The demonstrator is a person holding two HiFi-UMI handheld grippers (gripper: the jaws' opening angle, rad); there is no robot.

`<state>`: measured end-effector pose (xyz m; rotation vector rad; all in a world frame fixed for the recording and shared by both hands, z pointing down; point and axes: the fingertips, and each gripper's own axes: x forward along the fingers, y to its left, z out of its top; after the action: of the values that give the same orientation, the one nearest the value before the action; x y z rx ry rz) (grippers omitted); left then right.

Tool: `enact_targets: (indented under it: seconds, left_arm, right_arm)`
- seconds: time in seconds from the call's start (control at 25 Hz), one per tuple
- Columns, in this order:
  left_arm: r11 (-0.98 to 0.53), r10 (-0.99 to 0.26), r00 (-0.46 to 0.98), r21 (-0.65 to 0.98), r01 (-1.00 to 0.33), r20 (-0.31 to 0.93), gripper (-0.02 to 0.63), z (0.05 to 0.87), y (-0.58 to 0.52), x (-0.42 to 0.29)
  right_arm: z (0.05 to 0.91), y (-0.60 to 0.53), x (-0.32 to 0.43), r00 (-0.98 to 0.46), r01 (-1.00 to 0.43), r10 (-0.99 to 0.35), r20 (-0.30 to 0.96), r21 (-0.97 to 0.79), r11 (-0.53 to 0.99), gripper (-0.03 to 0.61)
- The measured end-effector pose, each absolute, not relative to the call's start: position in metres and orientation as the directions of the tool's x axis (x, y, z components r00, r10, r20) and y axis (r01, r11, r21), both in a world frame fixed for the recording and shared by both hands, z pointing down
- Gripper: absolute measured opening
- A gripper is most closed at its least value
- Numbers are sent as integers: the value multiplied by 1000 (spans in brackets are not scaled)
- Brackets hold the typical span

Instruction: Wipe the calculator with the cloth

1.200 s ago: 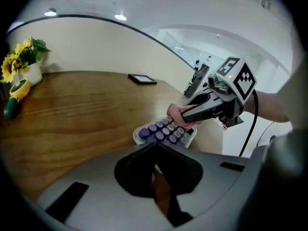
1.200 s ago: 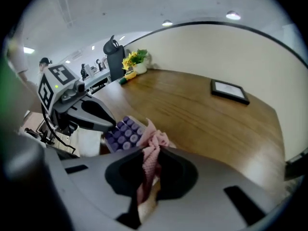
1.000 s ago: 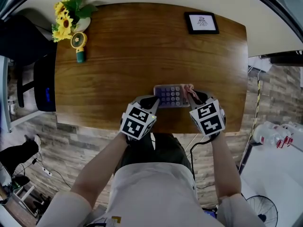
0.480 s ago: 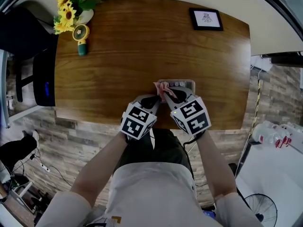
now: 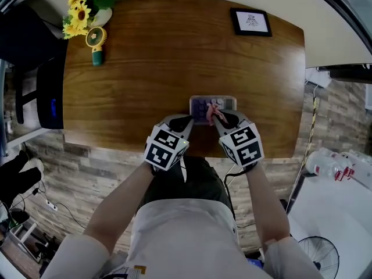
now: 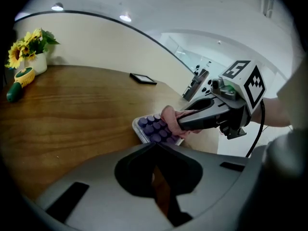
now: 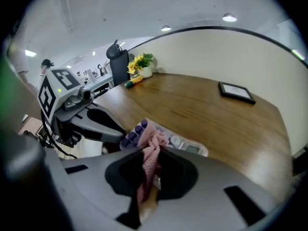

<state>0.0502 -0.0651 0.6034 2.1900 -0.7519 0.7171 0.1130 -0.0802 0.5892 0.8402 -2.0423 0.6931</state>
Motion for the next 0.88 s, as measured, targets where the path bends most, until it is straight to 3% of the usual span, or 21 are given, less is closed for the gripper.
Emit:
enact_targets:
  seconds: [0.48, 0.72, 0.88]
  left_arm:
    - [-572, -274, 692, 465, -675, 668, 3, 602, -66, 52]
    - [-585, -283, 691, 452, -674, 665, 3, 601, -66, 52]
    - [-591, -283, 694, 450, -670, 662, 3, 600, -66, 53]
  right_arm:
    - [567, -95, 171, -264, -844, -434, 862, 12, 536, 38]
    - [528, -90, 101, -534, -799, -456, 712, -250, 546, 40]
    - [549, -82, 67, -564, -775, -415, 714, -285, 564, 41]
